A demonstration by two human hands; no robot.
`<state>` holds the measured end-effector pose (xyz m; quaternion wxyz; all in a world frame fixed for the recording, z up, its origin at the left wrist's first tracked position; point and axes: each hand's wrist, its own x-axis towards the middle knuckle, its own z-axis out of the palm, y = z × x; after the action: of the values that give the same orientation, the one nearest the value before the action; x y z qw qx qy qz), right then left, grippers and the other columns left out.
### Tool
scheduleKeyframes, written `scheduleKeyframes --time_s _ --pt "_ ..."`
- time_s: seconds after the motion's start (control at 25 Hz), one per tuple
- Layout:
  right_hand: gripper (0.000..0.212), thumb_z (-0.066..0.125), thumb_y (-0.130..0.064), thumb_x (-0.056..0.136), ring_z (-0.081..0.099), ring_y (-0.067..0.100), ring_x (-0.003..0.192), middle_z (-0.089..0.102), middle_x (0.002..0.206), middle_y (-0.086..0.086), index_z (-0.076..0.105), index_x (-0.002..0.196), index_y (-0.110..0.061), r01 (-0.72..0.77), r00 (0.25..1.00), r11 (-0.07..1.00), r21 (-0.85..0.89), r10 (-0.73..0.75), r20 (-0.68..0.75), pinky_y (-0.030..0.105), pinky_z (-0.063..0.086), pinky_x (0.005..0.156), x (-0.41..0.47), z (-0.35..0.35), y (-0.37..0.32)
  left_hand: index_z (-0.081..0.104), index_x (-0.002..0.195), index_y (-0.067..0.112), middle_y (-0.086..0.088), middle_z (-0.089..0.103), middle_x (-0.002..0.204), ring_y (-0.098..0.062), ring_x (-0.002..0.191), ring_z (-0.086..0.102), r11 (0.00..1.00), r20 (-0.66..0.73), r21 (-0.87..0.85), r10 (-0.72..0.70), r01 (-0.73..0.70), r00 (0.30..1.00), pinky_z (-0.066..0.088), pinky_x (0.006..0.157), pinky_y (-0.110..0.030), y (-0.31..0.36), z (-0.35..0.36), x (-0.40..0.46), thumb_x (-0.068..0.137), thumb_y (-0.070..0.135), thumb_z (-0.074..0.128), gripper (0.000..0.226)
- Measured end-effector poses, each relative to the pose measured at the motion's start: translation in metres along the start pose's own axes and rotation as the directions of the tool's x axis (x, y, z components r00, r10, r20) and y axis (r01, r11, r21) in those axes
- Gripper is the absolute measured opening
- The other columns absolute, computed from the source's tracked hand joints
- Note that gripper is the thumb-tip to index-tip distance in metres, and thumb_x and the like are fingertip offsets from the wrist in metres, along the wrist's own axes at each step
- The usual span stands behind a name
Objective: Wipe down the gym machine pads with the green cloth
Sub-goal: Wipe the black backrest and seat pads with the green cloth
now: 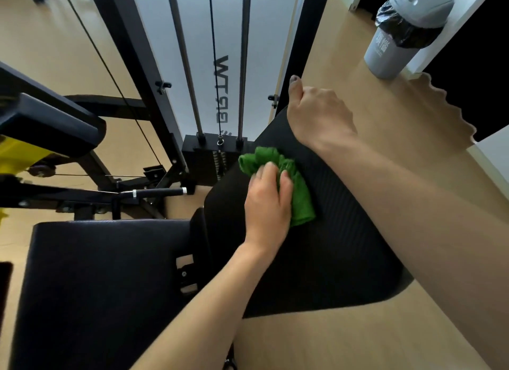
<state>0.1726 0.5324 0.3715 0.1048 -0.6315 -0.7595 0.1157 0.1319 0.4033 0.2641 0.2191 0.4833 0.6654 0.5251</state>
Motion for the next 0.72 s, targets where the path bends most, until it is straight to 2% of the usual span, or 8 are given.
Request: scheduleKeyframes --time_s 0.04,0.12,0.24,0.32,0.4,0.52,0.64,0.72 --pt "0.068 0.012 -0.053 0.105 0.058 0.04 0.113 0.066 0.118 0.016 0.066 0.119 -0.014 0.001 1.0 1.0 -0.005 -0.001 0.0 0.045 0.043 0.092 -0.001 0.001 0.0 0.039 0.079 0.021 0.009 0.043 0.079 -0.015 0.076 0.045 0.999 -0.012 0.008 -0.032 0.033 0.999 0.036 0.068 -0.024 -0.02 -0.002 -0.015 0.099 0.033 0.038 0.024" --pt "0.066 0.013 -0.05 0.105 0.058 0.039 0.113 0.064 0.121 0.015 0.064 0.119 -0.011 0.047 0.999 0.997 -0.069 -0.047 -0.007 0.046 0.043 0.092 -0.012 0.005 0.001 0.04 0.075 0.023 0.005 0.047 0.077 -0.016 0.073 0.05 0.953 -0.031 0.05 -0.298 0.299 0.954 0.036 0.069 -0.03 -0.071 -0.013 -0.06 0.102 0.031 0.039 0.028" --pt "0.053 0.019 -0.041 0.107 0.049 0.04 0.123 0.051 0.136 0.019 0.049 0.135 -0.009 0.123 0.992 0.978 -0.166 -0.126 -0.01 0.05 0.042 0.097 -0.032 0.004 0.006 0.044 0.072 0.019 -0.003 0.055 0.076 -0.03 0.081 0.061 0.669 -0.042 0.128 -0.733 0.732 0.679 0.047 0.073 -0.041 -0.129 -0.037 -0.139 0.106 0.03 0.037 0.036" --pt "0.054 0.021 -0.038 0.106 0.035 0.041 0.139 0.031 0.156 0.022 0.029 0.153 -0.011 0.131 0.991 0.965 -0.225 -0.124 0.044 0.053 0.037 0.105 -0.055 0.001 0.014 0.044 0.072 0.015 -0.003 0.054 0.073 -0.03 0.079 0.058 0.622 -0.05 0.105 -0.776 0.776 0.629 0.046 0.073 -0.042 -0.121 -0.04 -0.16 0.107 0.03 0.035 0.039" --pt "0.06 0.02 -0.038 0.106 0.016 0.039 0.151 0.01 0.166 0.02 0.013 0.161 -0.013 0.156 0.987 0.946 -0.282 -0.138 0.083 0.055 0.028 0.117 -0.089 -0.003 0.024 0.042 0.07 0.017 0.0 0.05 0.07 -0.023 0.072 0.053 0.741 -0.061 0.01 -0.67 0.672 0.74 0.037 0.067 -0.035 -0.077 -0.028 -0.146 0.106 0.027 0.038 0.037" --pt "0.06 0.018 -0.04 0.107 0.008 0.031 0.155 0.006 0.169 0.015 0.014 0.162 -0.016 0.239 0.971 0.945 -0.223 -0.229 0.067 0.048 0.015 0.124 -0.137 -0.013 0.041 0.046 0.073 0.018 0.0 0.053 0.071 -0.018 0.066 0.051 0.936 -0.042 -0.106 -0.341 0.335 0.939 0.04 0.061 -0.038 0.008 -0.001 -0.101 0.103 0.028 0.045 0.032" --pt "0.056 0.021 -0.04 0.108 0.017 0.026 0.154 0.023 0.166 0.011 0.028 0.159 -0.016 0.301 0.942 0.932 -0.204 -0.324 -0.09 0.042 0.014 0.125 -0.18 -0.018 0.061 0.053 0.085 0.01 -0.014 0.061 0.085 -0.035 0.079 0.057 0.966 -0.074 -0.181 -0.201 0.185 0.977 0.052 0.074 -0.056 0.023 0.016 -0.089 0.099 0.028 0.05 0.024" --pt "0.048 0.034 -0.028 0.108 0.027 0.029 0.151 0.038 0.159 0.014 0.042 0.152 -0.01 0.381 0.899 0.883 -0.274 -0.423 -0.113 0.044 0.017 0.124 -0.206 -0.004 0.06 0.061 0.101 0.02 -0.002 0.067 0.102 -0.014 0.096 0.065 0.963 -0.02 -0.163 -0.221 0.214 0.975 0.054 0.093 -0.047 0.011 0.016 -0.099 0.1 0.019 0.051 0.009"
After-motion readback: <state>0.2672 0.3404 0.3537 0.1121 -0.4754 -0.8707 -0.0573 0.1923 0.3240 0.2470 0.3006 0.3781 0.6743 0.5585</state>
